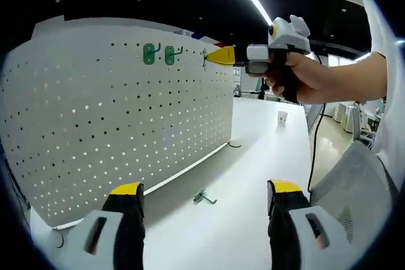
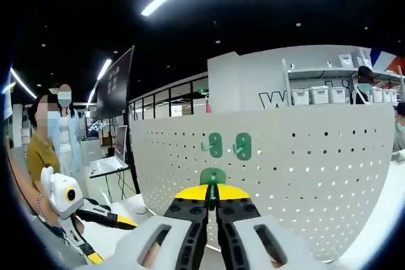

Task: Insert the hook assembly into the mounting plate slot until the hook locks in place.

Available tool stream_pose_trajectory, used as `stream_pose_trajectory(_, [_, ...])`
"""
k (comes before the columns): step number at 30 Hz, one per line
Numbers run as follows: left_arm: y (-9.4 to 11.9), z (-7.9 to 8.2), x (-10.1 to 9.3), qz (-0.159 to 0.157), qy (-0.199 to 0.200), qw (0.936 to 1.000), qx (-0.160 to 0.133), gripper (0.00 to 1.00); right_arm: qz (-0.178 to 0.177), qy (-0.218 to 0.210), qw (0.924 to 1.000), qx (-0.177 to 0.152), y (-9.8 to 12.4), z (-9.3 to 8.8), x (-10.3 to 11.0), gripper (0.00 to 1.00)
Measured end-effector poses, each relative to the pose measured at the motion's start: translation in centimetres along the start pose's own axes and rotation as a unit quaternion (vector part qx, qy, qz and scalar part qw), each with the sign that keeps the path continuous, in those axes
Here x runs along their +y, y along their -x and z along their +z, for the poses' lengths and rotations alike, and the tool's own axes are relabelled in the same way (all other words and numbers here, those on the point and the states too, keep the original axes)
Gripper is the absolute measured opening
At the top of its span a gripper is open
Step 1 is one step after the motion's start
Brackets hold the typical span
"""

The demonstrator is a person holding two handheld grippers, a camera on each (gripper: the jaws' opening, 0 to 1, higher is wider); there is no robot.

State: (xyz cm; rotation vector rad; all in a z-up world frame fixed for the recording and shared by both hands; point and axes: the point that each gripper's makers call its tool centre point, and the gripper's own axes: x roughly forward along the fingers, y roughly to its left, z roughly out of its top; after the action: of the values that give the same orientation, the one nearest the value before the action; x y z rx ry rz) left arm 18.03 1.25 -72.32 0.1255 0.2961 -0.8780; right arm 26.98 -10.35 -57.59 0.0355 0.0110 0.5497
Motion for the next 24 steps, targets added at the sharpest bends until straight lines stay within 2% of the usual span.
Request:
stream_pose_trajectory(10, [0.7,-2.1,-0.5,-0.007,0.007,0.9996,0.025,0.81,-0.041,0.013,0.999,-0.01,-0.2,1.6,-3.1,0.0])
stream_pose_trajectory(24, [1.0,-2.4,-0.5,-0.006,0.015,0.9995,0.026,0.8,-0.094,0.026,0.9951,-0.02,-2.5,3.2,-6.6,0.0])
